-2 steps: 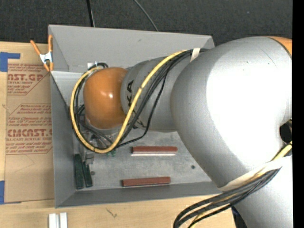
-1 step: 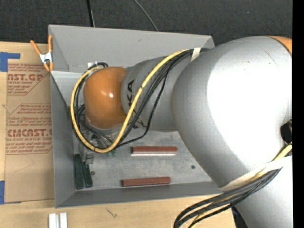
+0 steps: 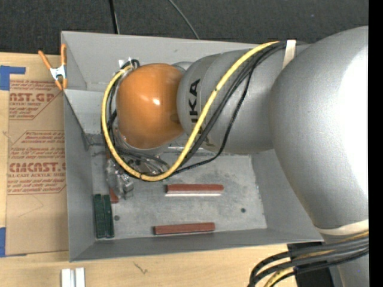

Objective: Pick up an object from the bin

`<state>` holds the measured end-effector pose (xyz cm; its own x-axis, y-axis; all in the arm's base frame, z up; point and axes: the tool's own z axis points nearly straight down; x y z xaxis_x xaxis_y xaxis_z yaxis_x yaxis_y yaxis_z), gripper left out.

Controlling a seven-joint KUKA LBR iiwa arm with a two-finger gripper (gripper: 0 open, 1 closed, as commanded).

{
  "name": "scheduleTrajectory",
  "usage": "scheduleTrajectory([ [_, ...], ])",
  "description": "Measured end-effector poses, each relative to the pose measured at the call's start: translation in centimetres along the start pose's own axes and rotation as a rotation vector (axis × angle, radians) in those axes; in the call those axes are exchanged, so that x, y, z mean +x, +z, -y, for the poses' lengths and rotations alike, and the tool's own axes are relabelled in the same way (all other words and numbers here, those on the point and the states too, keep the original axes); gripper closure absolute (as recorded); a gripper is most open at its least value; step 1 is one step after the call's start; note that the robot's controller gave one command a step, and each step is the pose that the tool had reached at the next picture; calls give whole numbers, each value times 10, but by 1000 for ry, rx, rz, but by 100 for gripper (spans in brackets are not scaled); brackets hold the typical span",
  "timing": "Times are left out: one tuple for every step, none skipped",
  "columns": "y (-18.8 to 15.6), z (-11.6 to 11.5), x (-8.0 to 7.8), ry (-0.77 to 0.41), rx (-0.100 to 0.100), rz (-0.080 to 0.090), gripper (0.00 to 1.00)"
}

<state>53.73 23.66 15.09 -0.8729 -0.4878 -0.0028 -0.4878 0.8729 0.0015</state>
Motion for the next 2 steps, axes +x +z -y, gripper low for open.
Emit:
scheduleTrajectory([
  [0, 0, 0, 0, -1, 0, 0],
  [0, 0, 0, 0, -1, 0, 0],
])
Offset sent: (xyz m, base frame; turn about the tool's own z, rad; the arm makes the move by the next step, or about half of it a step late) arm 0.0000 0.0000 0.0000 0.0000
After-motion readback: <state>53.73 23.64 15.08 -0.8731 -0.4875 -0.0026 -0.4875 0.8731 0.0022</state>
